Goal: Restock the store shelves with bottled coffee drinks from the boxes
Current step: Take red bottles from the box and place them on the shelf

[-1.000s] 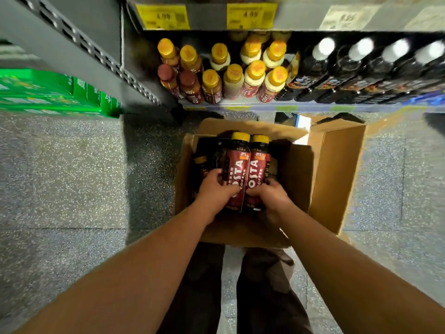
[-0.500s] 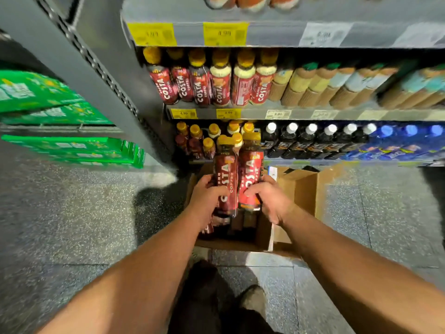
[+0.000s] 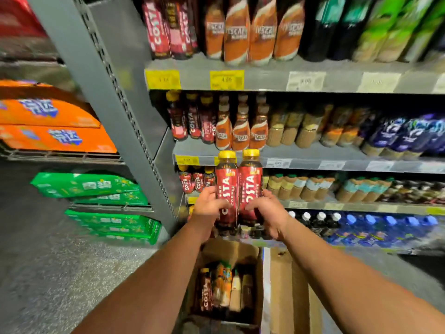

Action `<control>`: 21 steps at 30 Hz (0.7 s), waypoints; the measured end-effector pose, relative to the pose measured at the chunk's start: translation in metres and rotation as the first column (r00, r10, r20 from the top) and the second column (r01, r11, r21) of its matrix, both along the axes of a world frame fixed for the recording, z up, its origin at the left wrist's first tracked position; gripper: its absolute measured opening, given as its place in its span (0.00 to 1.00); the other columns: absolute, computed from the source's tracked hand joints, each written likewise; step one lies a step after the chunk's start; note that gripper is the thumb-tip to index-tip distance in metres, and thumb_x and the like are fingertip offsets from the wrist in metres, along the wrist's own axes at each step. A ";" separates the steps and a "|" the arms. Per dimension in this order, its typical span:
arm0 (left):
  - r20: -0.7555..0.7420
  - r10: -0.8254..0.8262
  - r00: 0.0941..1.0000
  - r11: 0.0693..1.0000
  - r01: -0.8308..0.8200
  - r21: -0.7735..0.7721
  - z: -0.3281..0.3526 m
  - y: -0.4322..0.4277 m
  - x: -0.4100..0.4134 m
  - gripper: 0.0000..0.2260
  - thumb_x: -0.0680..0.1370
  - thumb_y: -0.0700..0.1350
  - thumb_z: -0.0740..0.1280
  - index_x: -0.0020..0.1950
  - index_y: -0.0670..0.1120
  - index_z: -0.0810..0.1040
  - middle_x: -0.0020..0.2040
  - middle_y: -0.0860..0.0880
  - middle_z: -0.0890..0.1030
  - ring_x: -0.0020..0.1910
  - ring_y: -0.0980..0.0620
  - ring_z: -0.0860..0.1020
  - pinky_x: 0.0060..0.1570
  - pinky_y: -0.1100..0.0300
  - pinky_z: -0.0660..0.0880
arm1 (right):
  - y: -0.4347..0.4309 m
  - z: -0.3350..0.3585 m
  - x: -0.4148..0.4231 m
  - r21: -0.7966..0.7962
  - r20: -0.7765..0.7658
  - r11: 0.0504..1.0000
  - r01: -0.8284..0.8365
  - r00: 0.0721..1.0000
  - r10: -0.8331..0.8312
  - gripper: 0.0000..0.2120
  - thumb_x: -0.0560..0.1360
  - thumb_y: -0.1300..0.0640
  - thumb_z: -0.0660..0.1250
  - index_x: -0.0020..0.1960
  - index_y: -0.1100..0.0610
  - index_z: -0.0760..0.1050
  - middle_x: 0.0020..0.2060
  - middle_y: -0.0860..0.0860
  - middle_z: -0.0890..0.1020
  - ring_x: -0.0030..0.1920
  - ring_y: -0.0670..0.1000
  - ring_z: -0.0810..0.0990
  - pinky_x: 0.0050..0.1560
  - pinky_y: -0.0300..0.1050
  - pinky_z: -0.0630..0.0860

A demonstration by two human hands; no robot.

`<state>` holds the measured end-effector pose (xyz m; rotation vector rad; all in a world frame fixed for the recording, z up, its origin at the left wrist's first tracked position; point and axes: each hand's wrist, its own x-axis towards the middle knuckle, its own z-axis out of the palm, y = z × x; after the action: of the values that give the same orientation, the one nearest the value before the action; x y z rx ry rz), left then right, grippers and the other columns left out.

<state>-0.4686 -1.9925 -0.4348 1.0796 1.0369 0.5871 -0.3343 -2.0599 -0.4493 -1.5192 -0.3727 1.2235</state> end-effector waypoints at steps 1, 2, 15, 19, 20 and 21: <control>0.020 0.006 1.000 1.000 -0.007 0.014 0.010 0.002 -0.001 0.19 0.70 0.26 0.64 0.59 0.38 0.72 0.44 0.43 0.81 0.39 0.49 0.80 0.41 0.56 0.77 | 0.002 0.010 0.000 0.004 0.020 1.000 -0.007 1.000 0.007 0.23 0.65 0.73 0.65 0.59 0.60 0.73 0.50 0.59 0.83 0.49 0.59 0.82 0.53 0.56 0.79; 0.039 0.004 0.999 1.000 -0.005 0.023 0.020 0.004 -0.002 0.19 0.71 0.26 0.64 0.59 0.39 0.72 0.46 0.43 0.81 0.41 0.48 0.81 0.41 0.56 0.77 | 0.005 0.019 0.001 0.007 0.045 1.000 -0.011 0.999 0.011 0.24 0.65 0.73 0.66 0.59 0.60 0.72 0.50 0.58 0.83 0.50 0.59 0.82 0.55 0.58 0.78; 0.148 0.034 0.988 0.993 -0.050 0.108 0.105 0.020 -0.022 0.16 0.73 0.33 0.69 0.57 0.45 0.73 0.48 0.47 0.83 0.46 0.47 0.82 0.49 0.50 0.79 | 0.031 0.109 -0.016 0.124 0.121 0.992 -0.024 0.993 0.009 0.22 0.69 0.65 0.72 0.60 0.56 0.71 0.51 0.56 0.83 0.49 0.57 0.83 0.52 0.57 0.80; 0.203 0.045 0.978 0.987 -0.075 0.142 0.140 0.032 -0.026 0.15 0.73 0.32 0.68 0.55 0.47 0.73 0.47 0.48 0.83 0.47 0.46 0.82 0.51 0.48 0.78 | 0.045 0.148 -0.021 0.177 0.182 0.984 -0.030 0.983 -0.003 0.22 0.67 0.65 0.73 0.59 0.58 0.73 0.49 0.56 0.84 0.48 0.58 0.84 0.53 0.58 0.80; 0.214 0.045 0.976 0.984 -0.080 0.156 0.148 0.037 -0.026 0.15 0.73 0.32 0.68 0.56 0.47 0.74 0.47 0.48 0.83 0.47 0.46 0.82 0.51 0.48 0.78 | 0.049 0.157 -0.021 0.192 0.195 0.981 -0.031 0.981 -0.008 0.21 0.67 0.66 0.73 0.59 0.59 0.73 0.49 0.56 0.84 0.48 0.57 0.84 0.52 0.57 0.80; 0.223 0.045 0.974 0.981 -0.085 0.173 0.157 0.041 -0.026 0.15 0.73 0.32 0.68 0.56 0.46 0.74 0.47 0.48 0.83 0.46 0.46 0.82 0.50 0.49 0.79 | 0.053 0.168 -0.022 0.213 0.202 0.977 -0.032 0.979 -0.012 0.20 0.68 0.67 0.72 0.58 0.59 0.73 0.49 0.56 0.84 0.47 0.57 0.84 0.50 0.55 0.80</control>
<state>-0.4946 -1.9511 -0.2777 1.1143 0.8408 0.8479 -0.3567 -2.0067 -0.2815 -1.4570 -0.6279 1.0028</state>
